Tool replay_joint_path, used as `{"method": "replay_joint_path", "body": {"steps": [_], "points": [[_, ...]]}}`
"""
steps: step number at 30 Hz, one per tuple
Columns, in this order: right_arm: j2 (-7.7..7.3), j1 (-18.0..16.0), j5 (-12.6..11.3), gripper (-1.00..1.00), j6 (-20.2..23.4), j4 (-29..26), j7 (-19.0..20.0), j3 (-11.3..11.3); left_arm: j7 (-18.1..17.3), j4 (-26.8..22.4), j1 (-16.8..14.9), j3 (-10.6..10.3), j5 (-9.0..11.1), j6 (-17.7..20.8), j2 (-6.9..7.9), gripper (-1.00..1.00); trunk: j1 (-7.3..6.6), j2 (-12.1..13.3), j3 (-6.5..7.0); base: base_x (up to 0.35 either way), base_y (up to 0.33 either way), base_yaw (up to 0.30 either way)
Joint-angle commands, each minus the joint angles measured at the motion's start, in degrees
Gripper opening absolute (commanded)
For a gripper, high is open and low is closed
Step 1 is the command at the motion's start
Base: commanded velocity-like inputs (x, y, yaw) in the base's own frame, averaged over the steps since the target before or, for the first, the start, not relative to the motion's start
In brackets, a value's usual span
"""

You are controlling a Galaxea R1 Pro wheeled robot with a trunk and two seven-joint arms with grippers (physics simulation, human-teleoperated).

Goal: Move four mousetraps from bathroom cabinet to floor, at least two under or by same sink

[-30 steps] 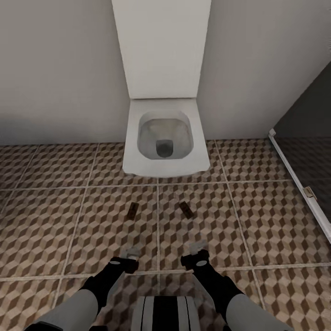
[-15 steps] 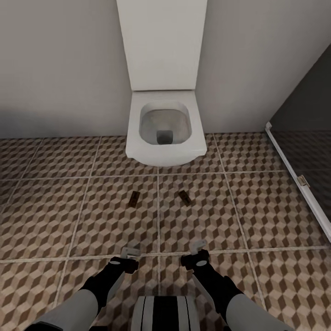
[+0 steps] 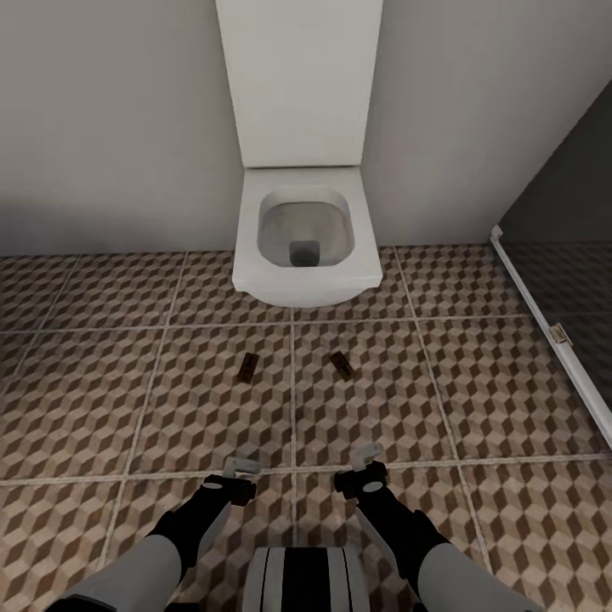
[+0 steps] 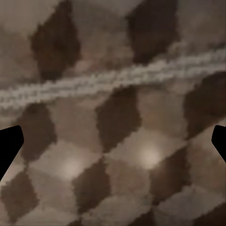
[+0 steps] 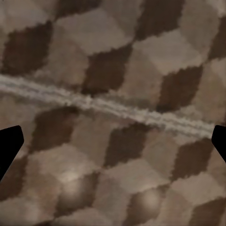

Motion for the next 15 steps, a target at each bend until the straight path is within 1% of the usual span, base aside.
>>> {"method": "replay_joint_path", "body": {"steps": [1,8,15], "points": [[0.0,0.01,0.0,1.0,-0.03,0.0,0.01,0.0,0.0,0.0,-0.01,-0.01,0.0,0.0,0.0,1.0,0.0,0.0,0.0,0.0,0.0,0.0],[0.0,0.01,0.0,1.0,-0.07,0.0,-0.01,0.0,0.0,0.0,-0.02,0.01,0.0,-0.02,0.0,1.0,0.0,0.0,0.0,0.0,0.0,0.0],[0.0,0.0,0.0,1.0,-0.07,-0.03,0.03,0.0,0.0,0.0,0.0,0.01,0.0,0.0,0.0,1.0,-0.18,0.09,1.55,0.0,0.0,0.0]]}}
